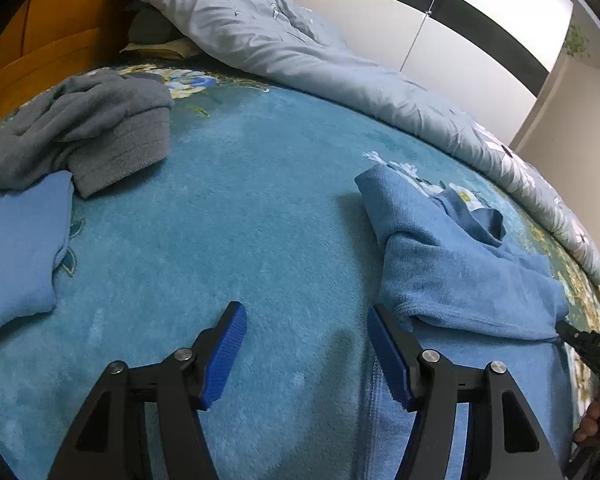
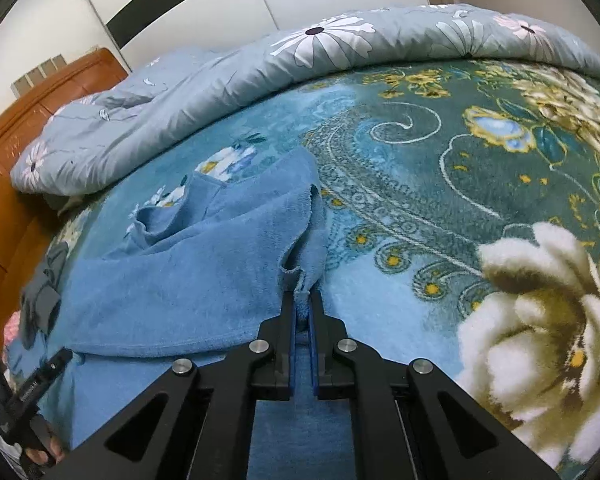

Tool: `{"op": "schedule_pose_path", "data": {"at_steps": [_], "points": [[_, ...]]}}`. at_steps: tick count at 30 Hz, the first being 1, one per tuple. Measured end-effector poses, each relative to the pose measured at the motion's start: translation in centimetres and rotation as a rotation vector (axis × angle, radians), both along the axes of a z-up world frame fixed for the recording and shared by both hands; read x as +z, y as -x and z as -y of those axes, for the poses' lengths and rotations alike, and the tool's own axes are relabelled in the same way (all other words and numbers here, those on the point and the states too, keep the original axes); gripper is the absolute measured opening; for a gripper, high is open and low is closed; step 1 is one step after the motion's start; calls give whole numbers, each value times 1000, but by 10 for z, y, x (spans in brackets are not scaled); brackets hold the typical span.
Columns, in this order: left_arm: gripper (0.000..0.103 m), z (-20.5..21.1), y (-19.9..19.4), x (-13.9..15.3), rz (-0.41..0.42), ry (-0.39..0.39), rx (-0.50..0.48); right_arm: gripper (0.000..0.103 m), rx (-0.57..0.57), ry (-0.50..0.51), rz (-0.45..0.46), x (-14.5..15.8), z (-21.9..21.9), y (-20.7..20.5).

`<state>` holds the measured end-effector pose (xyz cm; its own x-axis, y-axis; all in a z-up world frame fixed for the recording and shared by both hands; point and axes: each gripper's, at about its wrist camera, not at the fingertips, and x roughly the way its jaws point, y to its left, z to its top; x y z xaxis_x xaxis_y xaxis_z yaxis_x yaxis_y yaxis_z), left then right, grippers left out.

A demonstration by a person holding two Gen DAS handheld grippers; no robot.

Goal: Fold clothes

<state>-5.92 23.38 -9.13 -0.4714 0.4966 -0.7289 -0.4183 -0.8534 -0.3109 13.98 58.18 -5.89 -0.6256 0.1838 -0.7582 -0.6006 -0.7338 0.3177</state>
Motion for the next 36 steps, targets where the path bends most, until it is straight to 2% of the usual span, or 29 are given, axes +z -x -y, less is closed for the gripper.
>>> {"op": "schedule_pose_path", "data": {"at_steps": [4,6,8,10,13,17,19,25,28,33,36], "points": [[67,7,1,4,10,-19,13,11,-43,-53,17,13,-3,-10],[67,12,1,9,9,-36,18,11,-69,-83,13,22,-7,-18],[67,16,1,18,8,-85,11,12,-73,-102,-3,31,-9,-23],[67,10,3,31,3,-158,-28,13,-40,-111,-18,37,-6,-19],[67,-22,4,47,12,-212,-172,23,50,-123,-22,38,7,1],[68,-71,4,55,1,-185,-330,23,122,-139,-10,32,15,22],[68,-87,9,46,31,-138,-358,24,157,-147,-3,29,18,32],[67,-97,21,6,172,-97,-349,24,108,-62,47,-2,-8,30],[67,-96,22,9,192,-99,-343,24,93,-23,19,0,-13,26],[68,-72,2,23,192,-124,-323,25,121,-35,-31,26,6,2],[68,-48,-17,23,211,-140,-302,33,126,-11,-33,25,19,-35]]}}
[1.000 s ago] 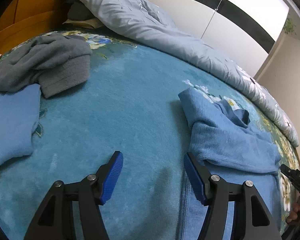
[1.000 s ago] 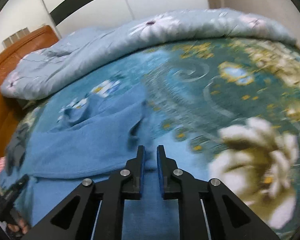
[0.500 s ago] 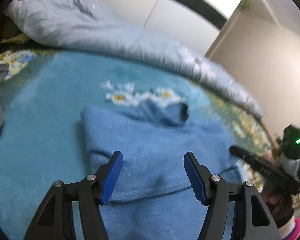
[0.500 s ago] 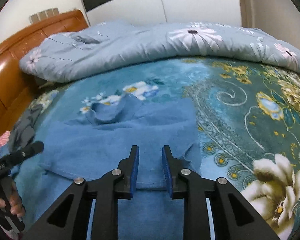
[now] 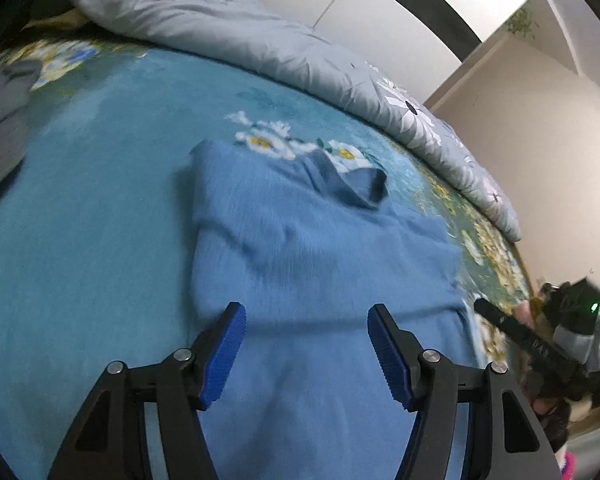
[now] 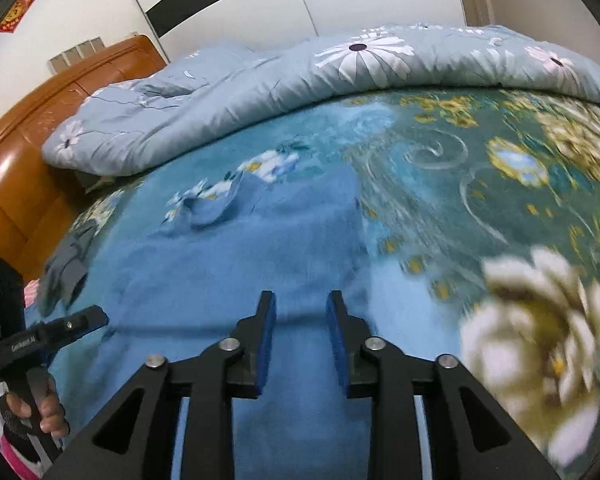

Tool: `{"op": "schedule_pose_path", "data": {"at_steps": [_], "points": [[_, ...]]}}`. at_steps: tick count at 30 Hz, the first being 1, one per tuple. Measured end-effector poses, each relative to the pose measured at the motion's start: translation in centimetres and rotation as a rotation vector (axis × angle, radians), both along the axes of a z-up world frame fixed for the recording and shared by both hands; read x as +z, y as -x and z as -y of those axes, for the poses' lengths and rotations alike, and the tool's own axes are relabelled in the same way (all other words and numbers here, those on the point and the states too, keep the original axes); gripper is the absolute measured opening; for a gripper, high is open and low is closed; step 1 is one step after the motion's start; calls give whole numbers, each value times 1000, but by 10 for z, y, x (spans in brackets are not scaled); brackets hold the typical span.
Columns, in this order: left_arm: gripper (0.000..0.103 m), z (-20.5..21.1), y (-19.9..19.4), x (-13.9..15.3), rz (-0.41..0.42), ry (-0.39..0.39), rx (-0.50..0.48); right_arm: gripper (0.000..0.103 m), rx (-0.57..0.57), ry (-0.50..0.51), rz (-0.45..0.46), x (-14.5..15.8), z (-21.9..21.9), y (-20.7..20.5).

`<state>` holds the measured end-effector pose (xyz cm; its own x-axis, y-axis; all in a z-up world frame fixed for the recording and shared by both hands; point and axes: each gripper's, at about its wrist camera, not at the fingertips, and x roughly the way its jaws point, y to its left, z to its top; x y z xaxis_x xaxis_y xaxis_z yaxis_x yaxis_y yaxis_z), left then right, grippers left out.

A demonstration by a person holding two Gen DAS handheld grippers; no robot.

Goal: Fold clothes

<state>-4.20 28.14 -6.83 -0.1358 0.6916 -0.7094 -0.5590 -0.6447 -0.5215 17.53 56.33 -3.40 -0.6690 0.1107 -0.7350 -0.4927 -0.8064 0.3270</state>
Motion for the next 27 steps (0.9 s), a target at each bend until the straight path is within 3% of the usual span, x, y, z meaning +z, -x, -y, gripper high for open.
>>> {"op": "schedule_pose_path", "data": {"at_steps": [7,11,15,19,23,27], "points": [[70,55,-48,-9,36,61,38,39,-45,61,56,-20,13,-95],[71,78,-72,-14,58,62,22,39,-73,124,17,-26,20,-135],[78,88,-89,-17,134,35,-32,41,-52,171,-18,-31,34,-152],[78,99,-104,-20,190,10,-69,44,5,238,-36,-35,50,-159],[78,119,-115,-22,274,-62,-70,44,38,302,-72,-40,60,-171],[78,125,-127,-24,304,-63,-98,44,63,368,-113,-43,63,-186]]}}
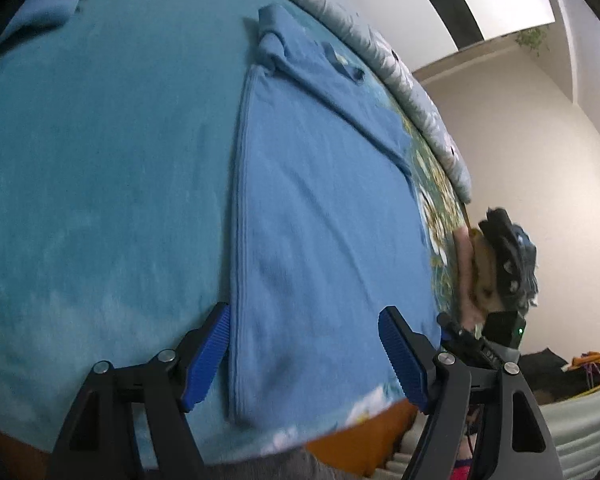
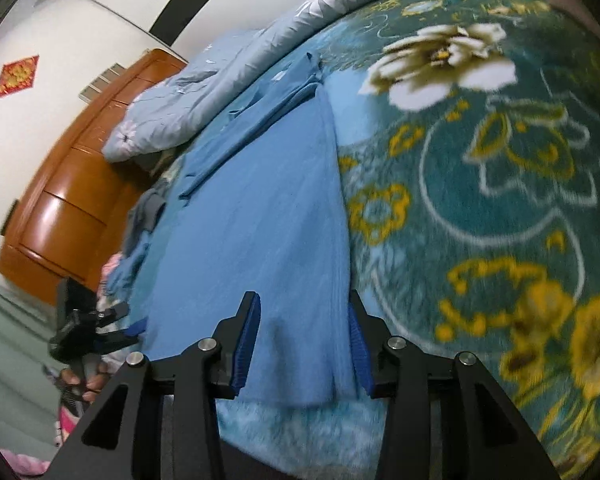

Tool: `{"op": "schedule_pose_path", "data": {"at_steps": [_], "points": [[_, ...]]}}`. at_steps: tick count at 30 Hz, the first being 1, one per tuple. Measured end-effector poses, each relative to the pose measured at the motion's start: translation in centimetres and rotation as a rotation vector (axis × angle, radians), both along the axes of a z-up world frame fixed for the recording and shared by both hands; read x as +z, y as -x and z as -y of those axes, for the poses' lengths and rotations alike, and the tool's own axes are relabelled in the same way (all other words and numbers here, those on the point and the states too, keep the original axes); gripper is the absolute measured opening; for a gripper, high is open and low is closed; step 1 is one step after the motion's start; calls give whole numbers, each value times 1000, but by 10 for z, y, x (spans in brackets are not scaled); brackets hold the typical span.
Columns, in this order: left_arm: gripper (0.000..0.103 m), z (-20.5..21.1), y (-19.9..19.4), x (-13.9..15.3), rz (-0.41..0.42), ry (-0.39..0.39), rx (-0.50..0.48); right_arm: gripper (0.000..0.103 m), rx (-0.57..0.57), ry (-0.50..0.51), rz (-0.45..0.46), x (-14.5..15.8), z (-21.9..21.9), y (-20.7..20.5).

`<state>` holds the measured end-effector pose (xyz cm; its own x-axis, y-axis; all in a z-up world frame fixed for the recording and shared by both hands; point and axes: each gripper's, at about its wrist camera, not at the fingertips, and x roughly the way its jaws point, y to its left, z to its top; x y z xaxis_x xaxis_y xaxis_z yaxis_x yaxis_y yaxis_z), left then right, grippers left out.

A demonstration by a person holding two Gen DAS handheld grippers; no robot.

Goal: Fold clothes

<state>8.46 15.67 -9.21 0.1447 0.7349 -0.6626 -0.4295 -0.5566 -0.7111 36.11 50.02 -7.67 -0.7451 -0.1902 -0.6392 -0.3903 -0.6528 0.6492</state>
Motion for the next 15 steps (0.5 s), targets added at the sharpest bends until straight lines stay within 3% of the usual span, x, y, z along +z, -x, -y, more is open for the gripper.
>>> {"op": "schedule_pose_path", "data": {"at_steps": [7,11,12,15], "points": [[78,-4,-10,4,-15,16,-9,43,-14,80,-51,-4,-4,-11],[77,-3,-12,4,-19,17,-1,43,-21,60,-58,-3,-1,-6],[76,-3,-12,3,-18,16,0,40,-23,52,-57,-2,-1,-4],[70,-1,-11,2,-19,19,11,15,-37,66,-41,-6,-2,-6]]}}
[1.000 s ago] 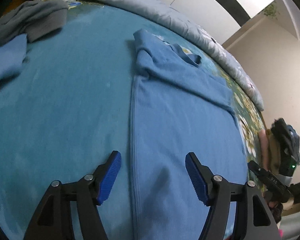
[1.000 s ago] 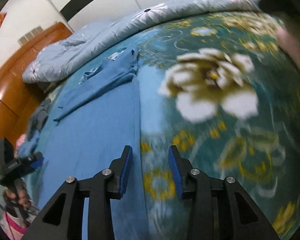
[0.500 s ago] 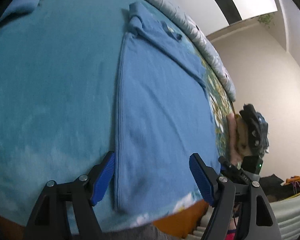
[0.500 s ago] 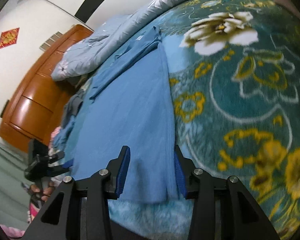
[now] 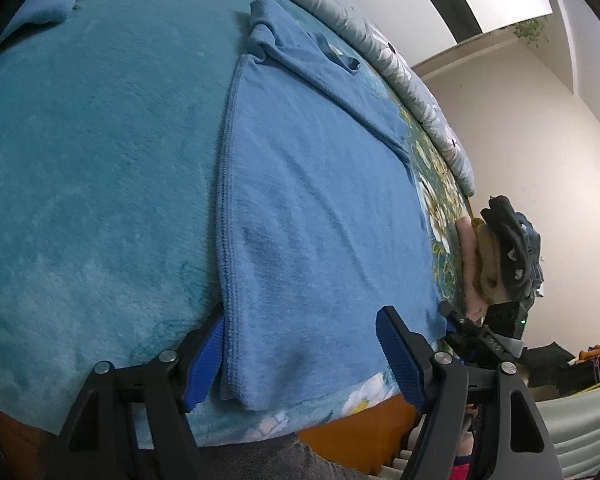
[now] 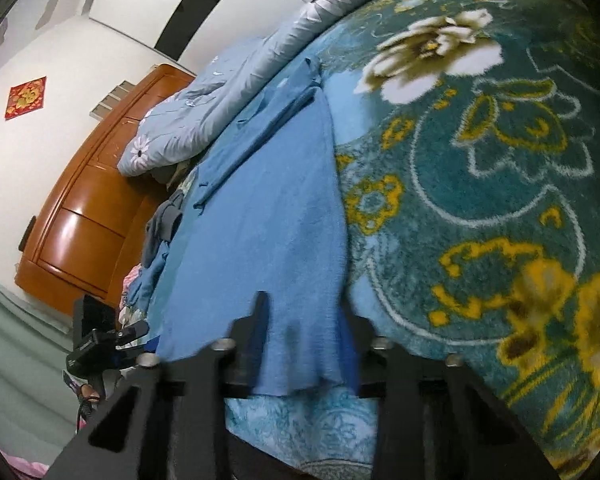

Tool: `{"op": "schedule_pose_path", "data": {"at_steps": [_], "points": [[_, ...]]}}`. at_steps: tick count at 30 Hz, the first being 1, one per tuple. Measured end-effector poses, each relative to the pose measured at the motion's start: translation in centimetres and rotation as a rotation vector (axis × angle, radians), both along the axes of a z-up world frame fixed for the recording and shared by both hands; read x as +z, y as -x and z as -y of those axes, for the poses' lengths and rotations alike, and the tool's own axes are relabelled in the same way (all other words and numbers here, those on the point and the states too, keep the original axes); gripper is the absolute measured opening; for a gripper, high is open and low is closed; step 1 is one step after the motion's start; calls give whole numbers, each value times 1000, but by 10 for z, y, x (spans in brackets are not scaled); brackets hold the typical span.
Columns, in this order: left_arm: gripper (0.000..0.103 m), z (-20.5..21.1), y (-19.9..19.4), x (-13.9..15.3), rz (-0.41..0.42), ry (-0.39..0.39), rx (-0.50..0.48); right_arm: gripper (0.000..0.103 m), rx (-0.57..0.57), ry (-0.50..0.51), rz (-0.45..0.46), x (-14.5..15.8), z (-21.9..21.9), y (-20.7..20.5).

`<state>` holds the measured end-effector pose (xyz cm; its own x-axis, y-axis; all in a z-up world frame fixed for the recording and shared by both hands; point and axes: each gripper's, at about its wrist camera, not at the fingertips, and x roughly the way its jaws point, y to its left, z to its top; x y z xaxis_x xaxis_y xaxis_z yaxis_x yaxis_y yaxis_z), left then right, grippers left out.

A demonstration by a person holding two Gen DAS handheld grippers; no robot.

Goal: Fold clothes

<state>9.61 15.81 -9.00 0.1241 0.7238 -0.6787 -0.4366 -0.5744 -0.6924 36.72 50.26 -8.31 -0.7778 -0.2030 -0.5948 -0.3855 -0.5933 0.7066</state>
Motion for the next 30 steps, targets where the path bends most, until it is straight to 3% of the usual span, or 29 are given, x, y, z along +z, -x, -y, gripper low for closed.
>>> {"op": "schedule_pose_path", "data": {"at_steps": [2,6,9,10,16,21,30], "points": [[62,2,0,-1,-5,12,8,8,-5,23,-3,-4,-2,-4],[38,4,-1,-2,-28,55,18,7,-10,52,-8,-8,-3,-9],[12,4,-4,-4,-54,89,15,7,-8,54,-6,-8,-4,-8],[8,5,-4,-6,-51,86,17,7,-6,52,-5,-7,-3,-7],[5,14,5,-6,2,-35,30,6,1,4,-58,7,-5,-6],[5,12,31,16,-11,-159,56,6,2,-50,-127,30,-18,13],[5,-26,88,49,-95,-188,80,6,-26,-110,-194,61,-57,75]]}}
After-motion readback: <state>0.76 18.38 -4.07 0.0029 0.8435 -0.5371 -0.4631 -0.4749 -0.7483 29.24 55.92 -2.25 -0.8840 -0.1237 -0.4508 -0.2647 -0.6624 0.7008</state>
